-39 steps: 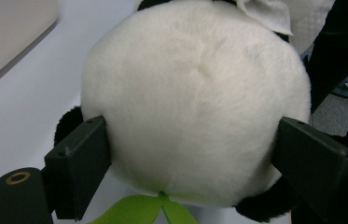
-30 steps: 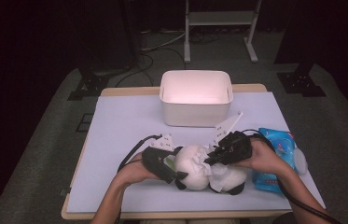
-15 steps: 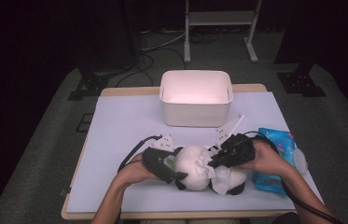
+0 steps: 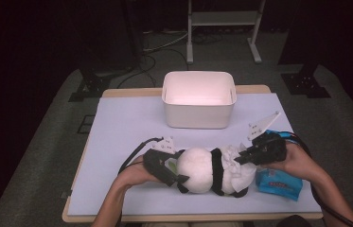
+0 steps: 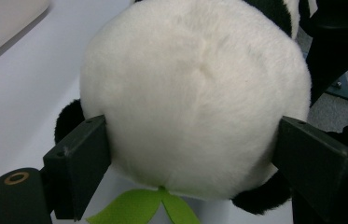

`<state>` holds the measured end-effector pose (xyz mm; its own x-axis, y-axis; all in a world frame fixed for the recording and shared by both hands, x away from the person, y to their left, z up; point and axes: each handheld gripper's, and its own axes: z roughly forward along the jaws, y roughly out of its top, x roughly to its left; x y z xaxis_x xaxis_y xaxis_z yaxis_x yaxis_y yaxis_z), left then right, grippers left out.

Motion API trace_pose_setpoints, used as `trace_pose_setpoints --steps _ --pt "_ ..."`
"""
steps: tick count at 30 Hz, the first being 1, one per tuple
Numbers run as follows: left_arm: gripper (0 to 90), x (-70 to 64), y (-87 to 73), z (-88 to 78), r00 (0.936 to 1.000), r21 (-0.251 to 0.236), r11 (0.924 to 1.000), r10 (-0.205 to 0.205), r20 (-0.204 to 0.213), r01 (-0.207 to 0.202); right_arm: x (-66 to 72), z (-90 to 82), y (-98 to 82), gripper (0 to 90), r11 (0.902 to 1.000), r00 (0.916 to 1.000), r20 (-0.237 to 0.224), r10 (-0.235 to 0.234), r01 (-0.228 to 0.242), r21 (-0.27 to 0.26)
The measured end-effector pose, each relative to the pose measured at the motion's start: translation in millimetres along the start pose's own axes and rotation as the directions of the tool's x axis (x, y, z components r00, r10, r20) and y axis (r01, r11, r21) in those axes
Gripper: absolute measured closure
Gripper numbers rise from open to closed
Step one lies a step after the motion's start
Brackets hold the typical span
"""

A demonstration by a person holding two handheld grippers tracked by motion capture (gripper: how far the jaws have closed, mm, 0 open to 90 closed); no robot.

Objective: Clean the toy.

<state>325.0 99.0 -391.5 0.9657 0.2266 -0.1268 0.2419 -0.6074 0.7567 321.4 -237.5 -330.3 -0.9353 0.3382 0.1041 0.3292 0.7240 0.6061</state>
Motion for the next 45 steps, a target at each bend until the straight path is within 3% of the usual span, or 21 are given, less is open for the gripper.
trace_pose_setpoints --steps 3,7,17,26,30,36,40,45 --pt "11.6 1.1 -0.7 -1.6 1.0 0.002 1.0 -0.008 0.005 0.008 -1.1 -3.4 -8.5 82.2 0.9997 0.9996 0.011 0.025 -0.025 -0.006" --pt "10.2 2.1 -1.7 -1.7 0.9999 0.023 0.9996 -0.013 0.004 0.013 2.9 1.9 -10.9 82.5 0.9998 0.9998 0.009 0.018 -0.018 -0.005" --pt "10.1 1.9 -1.9 -5.7 1.0 0.033 0.9994 -0.008 0.004 0.008 10.2 11.6 -6.8 83.4 0.9999 0.9999 0.008 -0.011 0.011 0.004" --pt "10.1 -1.8 2.8 -5.2 1.0 0.006 1.0 -0.004 -0.009 0.004 13.8 19.5 0.6 83.7 0.9996 0.9995 -0.015 -0.029 0.029 0.003" --pt "11.1 -2.1 2.0 -2.4 0.9999 0.023 0.9997 0.004 -0.016 -0.004 17.5 22.4 5.7 83.7 0.9991 0.9989 -0.019 -0.042 0.042 0.011" --pt "13.7 -4.3 2.3 -0.5 0.9997 0.024 0.9997 0.007 -0.023 -0.006 20.3 14.0 10.0 83.3 0.9977 0.9978 0.003 -0.066 0.066 0.016" --pt "13.7 -6.0 2.8 0.1 0.9995 0.026 0.9996 0.013 -0.027 -0.012 17.7 4.9 14.4 83.4 0.9962 0.9955 0.039 -0.086 0.086 0.015" --pt "13.7 -6.5 2.5 -0.2 0.9995 0.033 0.9992 0.023 -0.023 -0.022 3.2 5.0 14.9 83.3 0.9981 0.9974 0.038 -0.061 0.06 0.012"
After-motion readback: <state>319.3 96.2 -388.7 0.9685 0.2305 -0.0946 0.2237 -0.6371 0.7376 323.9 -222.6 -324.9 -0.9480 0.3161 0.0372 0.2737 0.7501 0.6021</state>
